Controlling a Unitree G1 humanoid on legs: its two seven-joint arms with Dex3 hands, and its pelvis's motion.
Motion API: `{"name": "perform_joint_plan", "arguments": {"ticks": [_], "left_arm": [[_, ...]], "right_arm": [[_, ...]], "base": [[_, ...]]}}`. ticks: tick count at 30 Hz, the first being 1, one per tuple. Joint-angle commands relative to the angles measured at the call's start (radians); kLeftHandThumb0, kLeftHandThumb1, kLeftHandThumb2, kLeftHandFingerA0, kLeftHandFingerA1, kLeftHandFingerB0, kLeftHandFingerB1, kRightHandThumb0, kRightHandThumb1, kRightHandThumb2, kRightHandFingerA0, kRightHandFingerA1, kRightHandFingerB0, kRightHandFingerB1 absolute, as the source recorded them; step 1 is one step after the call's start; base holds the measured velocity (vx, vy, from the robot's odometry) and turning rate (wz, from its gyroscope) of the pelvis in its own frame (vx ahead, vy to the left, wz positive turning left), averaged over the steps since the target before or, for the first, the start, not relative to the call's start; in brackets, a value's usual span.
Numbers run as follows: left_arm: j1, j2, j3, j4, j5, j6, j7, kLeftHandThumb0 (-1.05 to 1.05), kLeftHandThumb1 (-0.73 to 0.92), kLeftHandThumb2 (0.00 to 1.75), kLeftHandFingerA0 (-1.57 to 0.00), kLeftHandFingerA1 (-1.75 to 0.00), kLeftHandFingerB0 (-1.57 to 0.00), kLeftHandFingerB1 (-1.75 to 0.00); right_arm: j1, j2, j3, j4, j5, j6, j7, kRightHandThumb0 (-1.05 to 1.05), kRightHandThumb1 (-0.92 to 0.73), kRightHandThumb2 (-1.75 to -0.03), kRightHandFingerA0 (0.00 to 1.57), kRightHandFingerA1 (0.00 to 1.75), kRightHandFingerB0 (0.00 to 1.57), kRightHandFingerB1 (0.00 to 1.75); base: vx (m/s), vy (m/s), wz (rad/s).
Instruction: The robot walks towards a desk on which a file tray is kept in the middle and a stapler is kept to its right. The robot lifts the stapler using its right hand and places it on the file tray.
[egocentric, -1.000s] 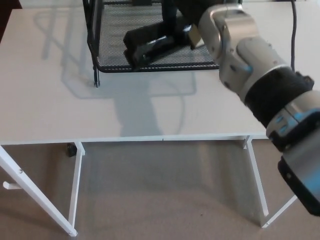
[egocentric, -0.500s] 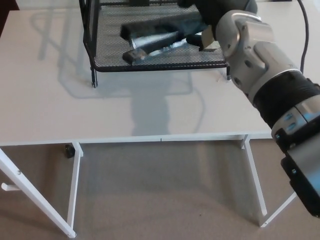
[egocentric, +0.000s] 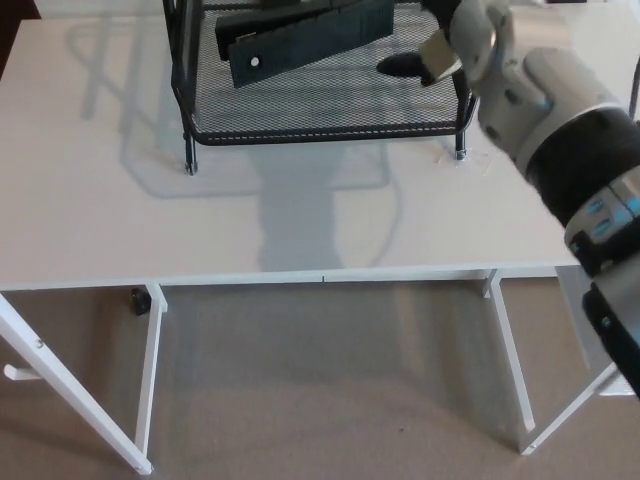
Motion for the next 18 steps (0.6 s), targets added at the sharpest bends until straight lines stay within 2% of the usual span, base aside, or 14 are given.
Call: {"name": "perform_joint_plan", "arguments": {"ticks": [1,5,6,7,8,9,10,11,12,13,14,15,16,18], "left_arm": [[0.013,0.006,-0.011,-0.001,0.014,-0.030,0.015,-1.05,0.51,1.32,-0.71,-1.09,-0.53,-1.01],[0.015,0.004,-0.011,0.013,0.013,-0.037,0.013,-1.05,0.51,1.32,-0.70,-1.11,-0.51,-1.01],[0.015,0.006,-0.017,0.009,0.017,-0.033,0.012,-1.05,0.57,1.21,-0.66,-1.19,-0.52,-1.12],[0.012,0.004,-0.012,0.015,0.012,-0.024,0.014,-1.05,0.50,1.33,-0.71,-1.11,-0.53,-1.02],[0.013,0.005,-0.018,0.011,0.017,-0.024,0.014,-1.05,0.51,1.33,-0.69,-1.09,-0.54,-1.01],[0.014,0.004,-0.018,0.012,0.016,-0.024,0.014,-1.05,0.51,1.33,-0.69,-1.09,-0.54,-1.01],[0.011,0.002,-0.014,0.014,0.012,-0.019,0.016,-1.05,0.41,1.40,-0.75,-1.12,-0.12,-0.80],[0.013,0.004,-0.027,0.011,0.026,-0.029,0.020,-1.05,0.47,1.45,-0.77,-1.13,-0.18,-0.82],[0.016,0.006,-0.032,0.009,0.031,-0.038,0.023,-1.05,0.45,1.42,-0.86,-1.17,-0.20,-0.82],[0.018,0.008,-0.031,0.006,0.029,-0.038,0.020,-1.05,0.45,1.43,-0.91,-1.20,-0.20,-0.83],[0.023,0.018,-0.038,0.006,0.038,-0.043,0.021,-1.05,0.43,1.42,-0.95,-1.21,-0.22,-0.83],[0.023,0.019,-0.039,0.006,0.039,-0.044,0.022,-1.05,0.43,1.42,-0.95,-1.21,-0.22,-0.83],[0.021,0.019,-0.038,0.010,0.036,-0.037,0.023,-1.05,0.47,1.43,-0.87,-1.16,-0.20,-0.81],[0.024,0.025,-0.029,0.014,0.029,-0.038,0.023,-1.05,0.42,1.41,-0.85,-1.17,-0.21,-0.84]], "right_arm": [[-0.110,-0.106,0.066,-0.082,-0.051,-0.014,0.232,-1.05,-0.60,-0.89,0.00,0.22,0.00,0.03],[-0.117,-0.178,0.049,-0.163,-0.021,-0.060,0.282,-1.05,-0.60,-0.87,0.00,0.20,0.00,0.01],[-0.124,-0.262,0.027,-0.244,-0.012,-0.096,0.322,-1.03,-0.61,-0.88,0.00,0.18,0.00,0.00],[-0.121,-0.336,-0.054,-0.343,0.049,-0.078,0.367,-1.01,-0.58,-0.82,0.00,0.10,0.00,0.00],[-0.103,-0.398,-0.101,-0.434,0.076,-0.078,0.396,-0.97,-0.57,-0.82,0.00,0.11,0.00,0.00],[-0.102,-0.398,-0.101,-0.438,0.076,-0.077,0.399,-0.97,-0.57,-0.82,0.00,0.11,0.00,0.00],[-0.076,-0.464,-0.173,-0.524,0.123,-0.067,0.427,-0.93,-0.54,-0.81,0.00,0.13,0.00,0.00],[-0.004,-0.566,-0.293,-0.658,0.191,-0.068,0.444,-0.92,-0.53,-0.80,0.00,0.08,0.02,0.00],[0.051,-0.648,-0.360,-0.754,0.208,-0.057,0.471,-0.98,-0.60,-0.87,0.00,0.09,0.00,0.00],[0.102,-0.712,-0.416,-0.831,0.207,-0.044,0.488,-0.74,-0.62,-0.76,0.00,0.00,0.00,0.16],[0.196,-0.780,-0.527,-0.908,0.259,-0.079,0.501,-0.89,-0.54,-0.84,0.00,0.08,0.05,0.02],[0.207,-0.786,-0.539,-0.918,0.266,-0.081,0.504,-0.89,-0.54,-0.84,0.00,0.08,0.05,0.02],[0.277,-0.823,-0.634,-0.987,0.286,-0.062,0.529,-0.86,-0.51,-0.82,0.00,0.07,0.13,0.07],[0.413,-0.862,-0.837,-1.045,0.335,-0.034,0.587,-0.86,-0.50,-0.80,0.00,0.02,0.08,0.12]], "base": [[0.00,0.000,0.00],[0.00,0.000,0.00],[0.00,0.000,0.00],[0.00,0.000,0.00],[0.00,0.000,0.00],[0.00,0.000,0.00],[0.00,0.000,0.00],[0.00,0.000,0.00],[0.00,0.000,0.00],[0.00,0.000,0.00],[0.00,0.000,0.00],[0.00,0.000,0.00],[0.00,0.000,0.00],[0.00,0.000,0.00]]}}
